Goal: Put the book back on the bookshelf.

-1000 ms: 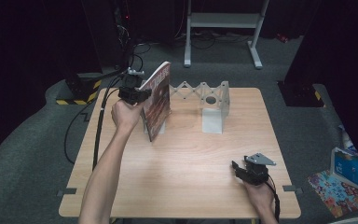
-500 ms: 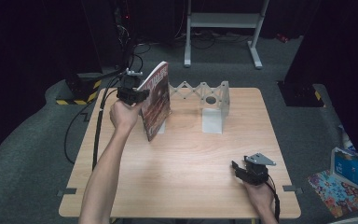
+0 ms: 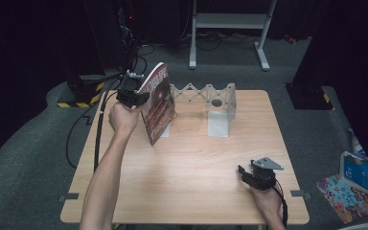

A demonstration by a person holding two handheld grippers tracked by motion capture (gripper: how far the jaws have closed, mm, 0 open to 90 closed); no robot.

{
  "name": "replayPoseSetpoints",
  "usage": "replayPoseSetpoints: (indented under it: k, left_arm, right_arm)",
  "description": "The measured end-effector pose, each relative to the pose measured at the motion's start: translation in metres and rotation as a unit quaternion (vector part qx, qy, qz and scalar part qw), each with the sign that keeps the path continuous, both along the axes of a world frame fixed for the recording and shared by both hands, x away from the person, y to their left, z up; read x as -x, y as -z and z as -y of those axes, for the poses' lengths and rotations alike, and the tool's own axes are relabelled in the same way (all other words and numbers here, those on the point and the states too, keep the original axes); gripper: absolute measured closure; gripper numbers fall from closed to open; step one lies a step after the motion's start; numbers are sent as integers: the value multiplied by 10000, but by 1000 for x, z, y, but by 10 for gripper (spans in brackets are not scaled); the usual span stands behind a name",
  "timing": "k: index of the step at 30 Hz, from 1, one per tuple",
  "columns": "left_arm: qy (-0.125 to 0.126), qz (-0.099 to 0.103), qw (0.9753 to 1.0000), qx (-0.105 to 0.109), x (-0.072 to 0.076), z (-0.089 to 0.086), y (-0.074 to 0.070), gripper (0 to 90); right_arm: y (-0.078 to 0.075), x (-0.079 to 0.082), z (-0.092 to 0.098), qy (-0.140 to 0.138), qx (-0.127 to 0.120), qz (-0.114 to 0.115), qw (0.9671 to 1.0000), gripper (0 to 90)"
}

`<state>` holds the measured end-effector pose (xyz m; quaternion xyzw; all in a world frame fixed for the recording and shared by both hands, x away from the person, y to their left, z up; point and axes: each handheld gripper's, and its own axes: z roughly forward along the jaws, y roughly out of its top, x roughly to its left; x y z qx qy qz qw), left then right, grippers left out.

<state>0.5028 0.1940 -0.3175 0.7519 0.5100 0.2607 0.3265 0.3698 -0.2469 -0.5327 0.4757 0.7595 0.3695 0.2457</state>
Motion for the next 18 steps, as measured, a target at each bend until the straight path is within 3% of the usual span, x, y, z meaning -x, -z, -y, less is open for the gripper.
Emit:
replayPoseSetpoints:
  k: [18]
  left_arm:
    - [-250,12,9997,49,-2,-13,0,777]
  right_arm:
    - [0,0,0,-2,3,0,10000,402]
